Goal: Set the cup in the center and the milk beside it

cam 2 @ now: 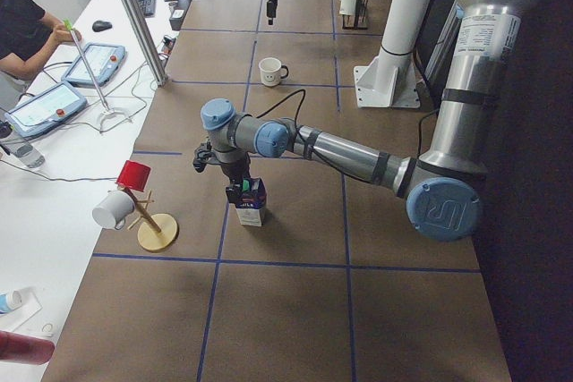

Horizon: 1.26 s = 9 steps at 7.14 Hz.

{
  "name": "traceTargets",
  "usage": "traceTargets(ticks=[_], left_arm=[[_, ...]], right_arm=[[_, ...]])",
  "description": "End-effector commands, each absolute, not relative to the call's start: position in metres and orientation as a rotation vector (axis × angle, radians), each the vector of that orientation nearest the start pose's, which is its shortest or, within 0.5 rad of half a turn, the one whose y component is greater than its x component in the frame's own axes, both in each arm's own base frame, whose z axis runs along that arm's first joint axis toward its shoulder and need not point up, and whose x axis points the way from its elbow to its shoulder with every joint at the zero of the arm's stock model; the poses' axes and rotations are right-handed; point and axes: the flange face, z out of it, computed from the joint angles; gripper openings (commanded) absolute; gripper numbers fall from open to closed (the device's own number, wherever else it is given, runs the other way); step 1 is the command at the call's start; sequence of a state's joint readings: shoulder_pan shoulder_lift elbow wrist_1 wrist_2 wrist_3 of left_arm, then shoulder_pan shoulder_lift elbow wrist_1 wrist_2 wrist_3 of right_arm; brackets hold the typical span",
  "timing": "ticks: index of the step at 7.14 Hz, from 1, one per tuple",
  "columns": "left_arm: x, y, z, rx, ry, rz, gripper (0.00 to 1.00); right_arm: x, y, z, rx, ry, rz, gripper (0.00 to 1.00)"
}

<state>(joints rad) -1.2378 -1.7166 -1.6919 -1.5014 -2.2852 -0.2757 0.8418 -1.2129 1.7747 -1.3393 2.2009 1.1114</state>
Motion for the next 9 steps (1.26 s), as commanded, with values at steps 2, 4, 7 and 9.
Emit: traceTargets(ticks=[2,4,7,9], left_arm=[[0.117,-0.531,0.473,0.015,0.791,0.089,0.04],[0.131,-0.517,0.354,0.045,0.846,-0.032,0.01],[0.357,-0.499,0.181,-0.005,0.864,-0.039,0.01],[0.445,-0.504,0.115,-0.051,0.871,-0.088,0.02]], right_arm=[[-0.358,-0.501,0.334,-0.010,-0.969,0.089,1.00],[-0.353,-0.502,0.329,0.001,-0.976,0.092,1.00],[-0.289,-0.520,0.350,0.039,-0.970,0.131,1.00],[-0.268,-0.518,0.378,0.046,-0.944,0.096,1.00]])
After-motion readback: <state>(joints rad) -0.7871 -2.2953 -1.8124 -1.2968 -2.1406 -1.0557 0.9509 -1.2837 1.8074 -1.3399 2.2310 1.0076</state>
